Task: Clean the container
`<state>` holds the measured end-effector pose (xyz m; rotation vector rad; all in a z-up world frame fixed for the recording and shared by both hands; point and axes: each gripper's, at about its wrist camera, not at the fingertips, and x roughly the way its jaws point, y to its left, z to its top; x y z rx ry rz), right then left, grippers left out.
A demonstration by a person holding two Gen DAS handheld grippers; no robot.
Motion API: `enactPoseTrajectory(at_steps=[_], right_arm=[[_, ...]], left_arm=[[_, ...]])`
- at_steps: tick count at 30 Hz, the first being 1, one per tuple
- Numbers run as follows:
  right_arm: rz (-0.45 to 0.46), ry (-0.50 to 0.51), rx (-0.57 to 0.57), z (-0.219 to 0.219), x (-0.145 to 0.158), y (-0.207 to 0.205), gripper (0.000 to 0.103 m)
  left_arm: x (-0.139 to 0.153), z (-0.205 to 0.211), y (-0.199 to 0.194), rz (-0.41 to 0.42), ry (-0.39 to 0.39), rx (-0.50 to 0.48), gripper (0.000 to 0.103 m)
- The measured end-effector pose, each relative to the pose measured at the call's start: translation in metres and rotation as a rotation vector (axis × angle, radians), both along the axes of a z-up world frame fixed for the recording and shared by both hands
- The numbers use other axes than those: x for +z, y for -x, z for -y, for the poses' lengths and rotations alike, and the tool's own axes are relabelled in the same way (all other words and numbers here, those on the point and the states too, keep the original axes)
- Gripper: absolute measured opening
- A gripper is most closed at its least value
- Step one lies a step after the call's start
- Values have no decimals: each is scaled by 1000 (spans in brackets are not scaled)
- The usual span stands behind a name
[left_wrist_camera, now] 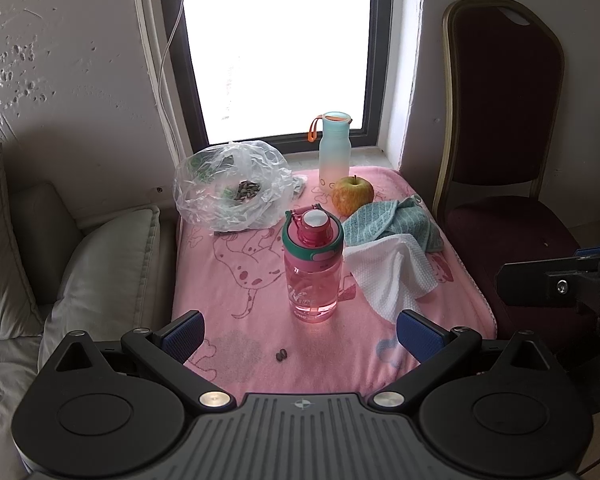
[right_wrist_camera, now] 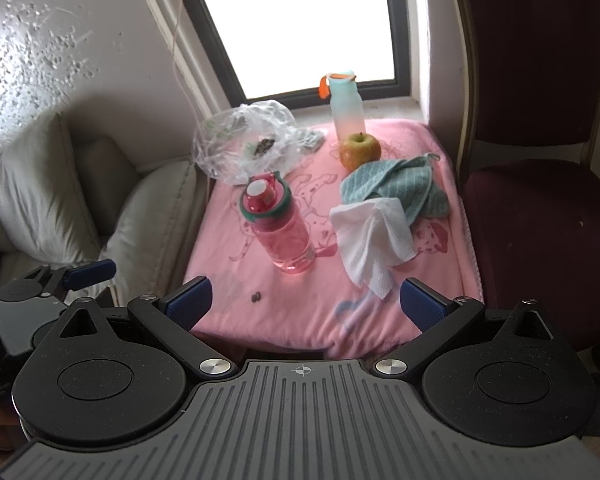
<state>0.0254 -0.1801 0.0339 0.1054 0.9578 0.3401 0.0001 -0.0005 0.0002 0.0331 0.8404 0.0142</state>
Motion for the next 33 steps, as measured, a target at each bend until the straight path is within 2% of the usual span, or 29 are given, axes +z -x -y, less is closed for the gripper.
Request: enactPoseTrajectory(at_steps=[33], right_arm=[[-4, -7, -10, 3, -1, 1, 103]], left_arm=[[1, 1, 1, 0, -1, -5, 102]])
